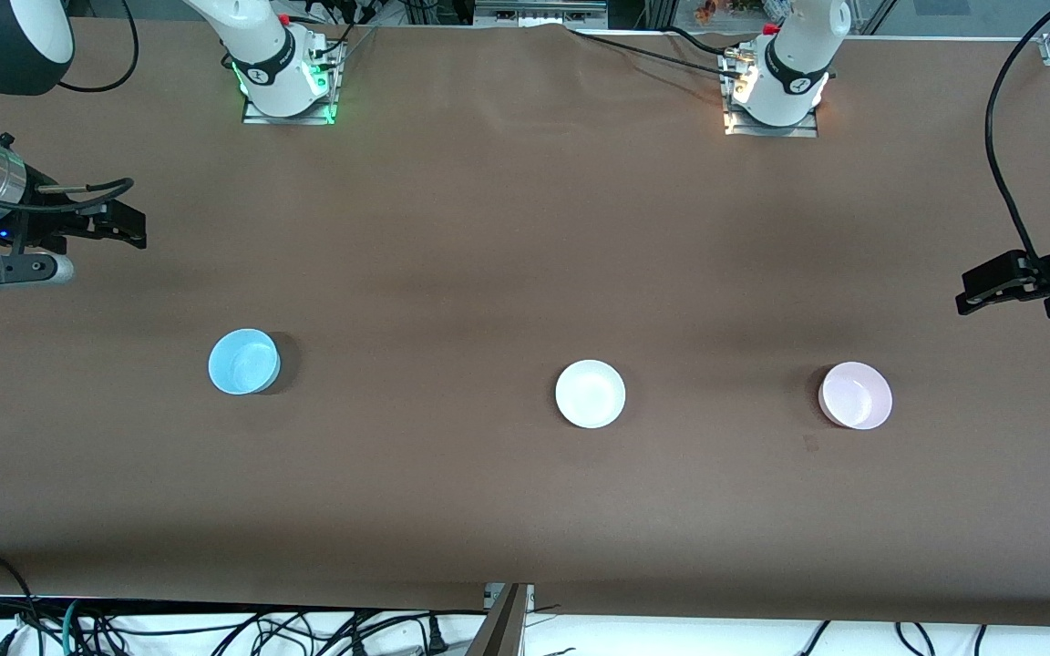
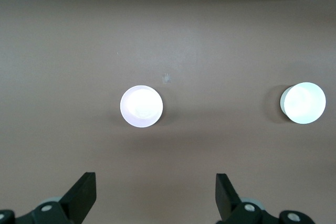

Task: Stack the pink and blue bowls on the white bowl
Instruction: 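Move the right gripper out toward the light blue bowl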

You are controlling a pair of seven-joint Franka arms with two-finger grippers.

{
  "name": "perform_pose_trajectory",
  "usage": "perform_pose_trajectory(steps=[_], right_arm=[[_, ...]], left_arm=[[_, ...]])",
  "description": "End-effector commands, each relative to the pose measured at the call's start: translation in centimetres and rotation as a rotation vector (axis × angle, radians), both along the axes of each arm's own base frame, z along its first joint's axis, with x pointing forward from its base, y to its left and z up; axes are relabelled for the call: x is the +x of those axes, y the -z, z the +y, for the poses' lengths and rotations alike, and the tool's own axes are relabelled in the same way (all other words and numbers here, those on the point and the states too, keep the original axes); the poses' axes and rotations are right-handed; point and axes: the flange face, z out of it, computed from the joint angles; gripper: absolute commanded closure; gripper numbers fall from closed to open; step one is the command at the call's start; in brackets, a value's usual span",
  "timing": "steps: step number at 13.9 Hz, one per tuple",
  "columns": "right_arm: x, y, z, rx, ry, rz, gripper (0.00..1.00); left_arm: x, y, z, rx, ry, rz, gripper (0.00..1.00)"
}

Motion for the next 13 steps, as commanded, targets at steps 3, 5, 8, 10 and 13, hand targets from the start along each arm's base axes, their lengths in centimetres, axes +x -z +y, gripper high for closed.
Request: perform_pose_trajectory(steps=[3,5,8,10,13], right_arm=[[0.21,-0.46,0.1,0.003,0.003,-0.007,0.0],[0.23,-0.3,0.01,0.003,0.004,-0.004,0.0],[0.23,-0.48,-0.08,0.002,0.01,-0.009,0.0],[0.24,-0.55,-0.06,0.004,0.01,-0.01,0.0],[0.27,-0.47,0.52,0.001,0.002,-0.01,0.0]], left_arm=[[-0.43,-0.77,0.12,-0.002,0.008,-0.006,0.0],[-0.43,-0.77,0.1,-0.004,0.009,-0.006,0.0],[-0.43,-0.77,0.12,-0.002,0.008,-0.007,0.0],[-0.42,-0.76,0.17,-0.003,0.007,-0.006,0.0],[-0.42,-0.76,0.17,-0.003,0.007,-0.006,0.0]])
